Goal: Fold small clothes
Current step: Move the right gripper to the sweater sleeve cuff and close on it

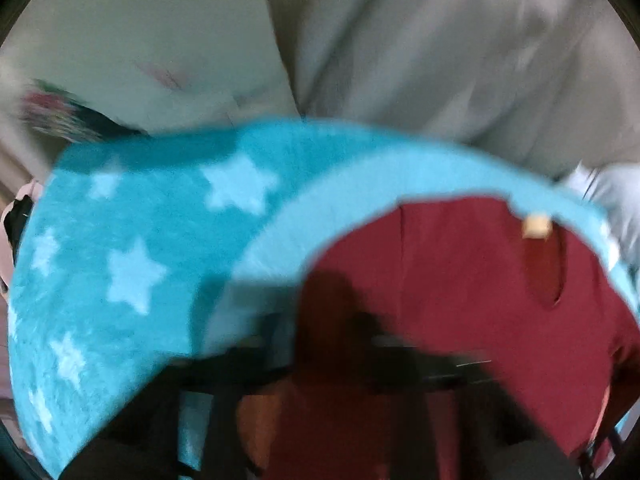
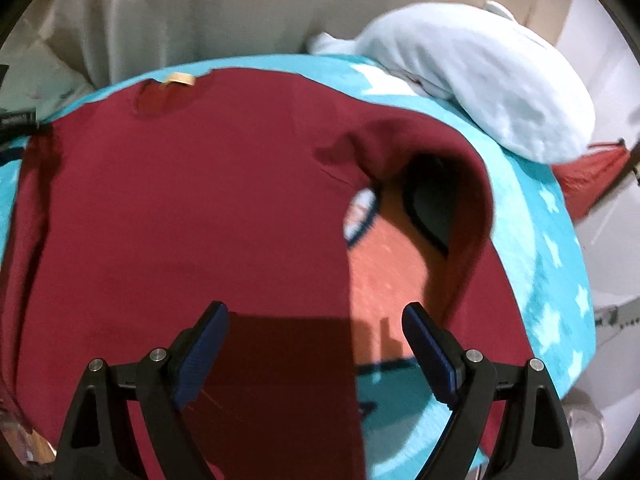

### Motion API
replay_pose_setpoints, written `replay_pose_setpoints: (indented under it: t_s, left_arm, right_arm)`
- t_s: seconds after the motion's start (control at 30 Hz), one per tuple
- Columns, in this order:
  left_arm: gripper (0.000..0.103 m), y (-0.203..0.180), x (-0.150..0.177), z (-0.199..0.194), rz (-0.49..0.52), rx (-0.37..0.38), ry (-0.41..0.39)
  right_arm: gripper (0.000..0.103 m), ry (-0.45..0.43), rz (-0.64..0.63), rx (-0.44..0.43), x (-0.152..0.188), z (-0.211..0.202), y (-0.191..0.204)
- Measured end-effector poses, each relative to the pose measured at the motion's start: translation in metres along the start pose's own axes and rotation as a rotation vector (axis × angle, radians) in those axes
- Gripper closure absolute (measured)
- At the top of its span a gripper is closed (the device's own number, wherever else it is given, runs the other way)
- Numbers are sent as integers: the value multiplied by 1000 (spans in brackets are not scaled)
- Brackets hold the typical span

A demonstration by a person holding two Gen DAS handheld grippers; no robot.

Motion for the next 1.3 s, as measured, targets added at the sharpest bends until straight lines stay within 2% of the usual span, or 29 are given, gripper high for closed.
replay_pose_setpoints:
  t_s: [0.13,0.27,0.33,0.43,0.53,0.57,0.63,0.7,0.77,0.87,1.0,1.1,1.17,1.2,1.23,1.27,1.3]
  left_arm:
    - [93,5,-4,3,18,-35,-20]
    - [93,3,-12,2,90,-107,-43]
    - [93,6,-15,3,89,-125,-52]
    - [84,12,-13,-2,61,-109,-71]
    - [74,15,-7,-25,60,-110,-117]
    - [73,15,-4,-39,57,-124,-140]
    - [72,16,6,-68,37,-167,-184]
    - [69,17,24,-101,-10,-158,-219]
    - [56,20,45,-129,-57,-140,-242]
    - [53,12,81,-151,-109,-129,-253]
    - [53,-3,127,-152,-188,-69,-222]
    - [53,-23,157,-149,-236,-15,-194]
    - [53,-40,171,-146,-234,-4,-188]
    - [53,-46,176,-144,-228,-5,-187]
    - [53,-56,180,-144,-217,-8,-189]
    - [53,-64,184,-145,-205,-11,-192]
    - [53,-69,186,-147,-199,-13,-197]
  right_arm:
    - [12,32,28,42,3,4,-10]
    - [12,45,63,72,6,4,-20]
    - [12,53,73,70,6,6,-24]
    - [12,49,86,52,6,3,-40]
    - [12,38,151,41,12,-2,-78]
    - [12,47,200,6,17,-1,-99]
    - [12,76,291,-83,26,3,-129]
    - [12,125,404,-197,39,11,-162]
    - [12,164,521,-276,58,19,-196]
    - [12,155,558,-248,76,24,-229]
    - [12,140,524,-239,84,44,-244]
    - [12,152,450,-269,84,59,-231]
    - [12,145,369,-249,88,63,-218]
    - [17,119,313,-212,89,59,-210]
    - [27,98,253,-178,90,56,-204]
    - [56,85,213,-169,91,54,-201]
    - [77,78,190,-196,91,52,-202]
Point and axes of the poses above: each gripper's, at about its wrist camera, not at the fingertips, and z roughly the way its jaws point, y to its left, x to its underside, the point moved 1 cm from there along z, roughly the way its jaws point, and after that the axes turned 12 degrees about x, right-handed, at the moved point
